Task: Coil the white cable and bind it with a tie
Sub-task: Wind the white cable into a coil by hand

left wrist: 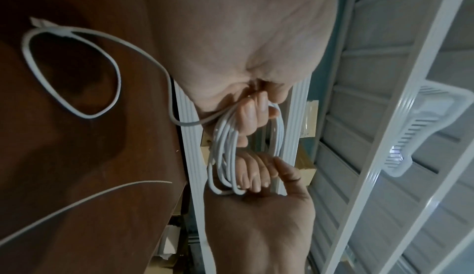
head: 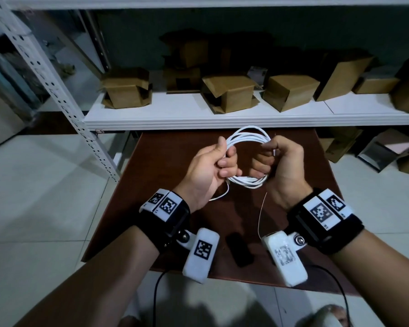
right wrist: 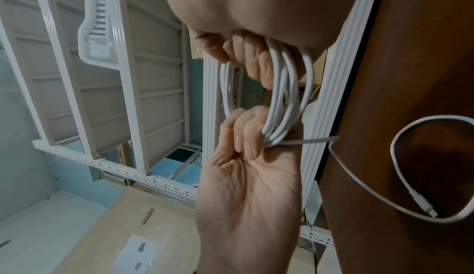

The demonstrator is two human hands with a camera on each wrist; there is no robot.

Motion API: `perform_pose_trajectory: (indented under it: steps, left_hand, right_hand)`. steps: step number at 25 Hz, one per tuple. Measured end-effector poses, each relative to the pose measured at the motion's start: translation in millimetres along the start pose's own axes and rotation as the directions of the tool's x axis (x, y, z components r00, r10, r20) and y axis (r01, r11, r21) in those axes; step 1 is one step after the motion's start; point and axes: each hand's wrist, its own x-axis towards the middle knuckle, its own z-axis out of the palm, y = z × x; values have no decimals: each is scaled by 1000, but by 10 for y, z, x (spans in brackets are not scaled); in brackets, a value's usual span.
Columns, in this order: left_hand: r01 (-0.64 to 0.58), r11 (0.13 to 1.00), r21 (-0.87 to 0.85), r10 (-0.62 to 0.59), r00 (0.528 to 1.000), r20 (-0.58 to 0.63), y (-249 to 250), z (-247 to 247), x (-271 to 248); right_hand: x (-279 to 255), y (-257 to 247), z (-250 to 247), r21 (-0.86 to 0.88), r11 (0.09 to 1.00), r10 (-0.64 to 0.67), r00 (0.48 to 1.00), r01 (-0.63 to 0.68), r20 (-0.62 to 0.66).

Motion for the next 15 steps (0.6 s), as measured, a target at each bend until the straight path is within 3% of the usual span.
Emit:
perform_pose_trajectory:
  steps: [3, 10, 15]
  left_hand:
    - [-23, 994, 106, 27, 999, -39, 61, -49, 5]
    - [-85, 977, 196, 99, 993, -64, 120, -86, 6]
    - [-62, 900, 432, 68, 998, 1, 134, -176, 12]
  right_hand:
    - [-2, 40, -27, -52, 998, 31, 994, -26, 108]
    - [-32, 52, 1, -201, 974, -62, 979, 101, 193]
    - [55, -15, -70, -505, 826, -132, 957, 250, 258]
